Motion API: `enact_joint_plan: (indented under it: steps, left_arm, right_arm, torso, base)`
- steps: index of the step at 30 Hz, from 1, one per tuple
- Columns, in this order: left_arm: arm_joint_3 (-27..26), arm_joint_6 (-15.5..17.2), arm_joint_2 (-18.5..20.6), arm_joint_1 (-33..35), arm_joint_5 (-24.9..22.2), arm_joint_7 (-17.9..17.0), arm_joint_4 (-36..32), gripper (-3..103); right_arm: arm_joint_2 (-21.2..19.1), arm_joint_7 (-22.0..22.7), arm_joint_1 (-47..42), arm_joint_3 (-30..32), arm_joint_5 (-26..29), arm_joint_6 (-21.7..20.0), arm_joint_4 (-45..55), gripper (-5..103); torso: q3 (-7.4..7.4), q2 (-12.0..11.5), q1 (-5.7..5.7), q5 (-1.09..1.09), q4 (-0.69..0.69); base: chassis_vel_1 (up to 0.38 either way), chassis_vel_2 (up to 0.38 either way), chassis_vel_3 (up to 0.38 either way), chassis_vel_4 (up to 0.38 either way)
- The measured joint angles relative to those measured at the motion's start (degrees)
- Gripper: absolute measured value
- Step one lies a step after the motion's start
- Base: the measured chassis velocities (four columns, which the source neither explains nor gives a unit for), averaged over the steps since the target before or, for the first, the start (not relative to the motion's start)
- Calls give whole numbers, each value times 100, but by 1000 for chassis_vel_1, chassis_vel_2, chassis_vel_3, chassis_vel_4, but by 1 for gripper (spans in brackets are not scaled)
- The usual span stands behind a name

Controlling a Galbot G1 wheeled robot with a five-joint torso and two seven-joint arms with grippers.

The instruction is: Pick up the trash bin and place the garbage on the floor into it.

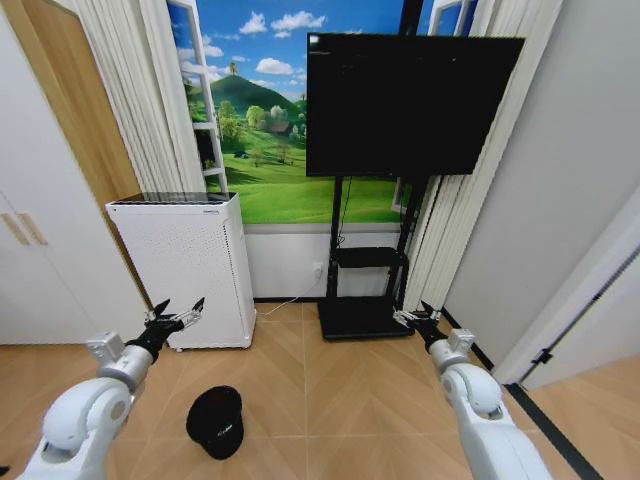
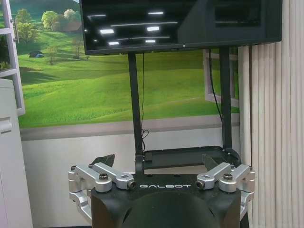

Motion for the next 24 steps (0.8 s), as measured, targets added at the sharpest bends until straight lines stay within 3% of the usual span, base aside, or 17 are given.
enact_joint_plan:
  steps: [12,24]
  left_arm:
    - [-6,29,-20,86,105,4,-152,100]
    - [-11,-172,-115,192,-10,-178,-243,100]
  right_arm:
    - [-61,-4,-94,96,64,17,52,100]
    - [-109,-85,-252,144,105,30,132,100]
  torso:
    - [-9,-16,-7,0,-3]
    - [-13,-23,-11,0,0]
  base:
    - [0,0,0,0]
    - [0,0,0,0]
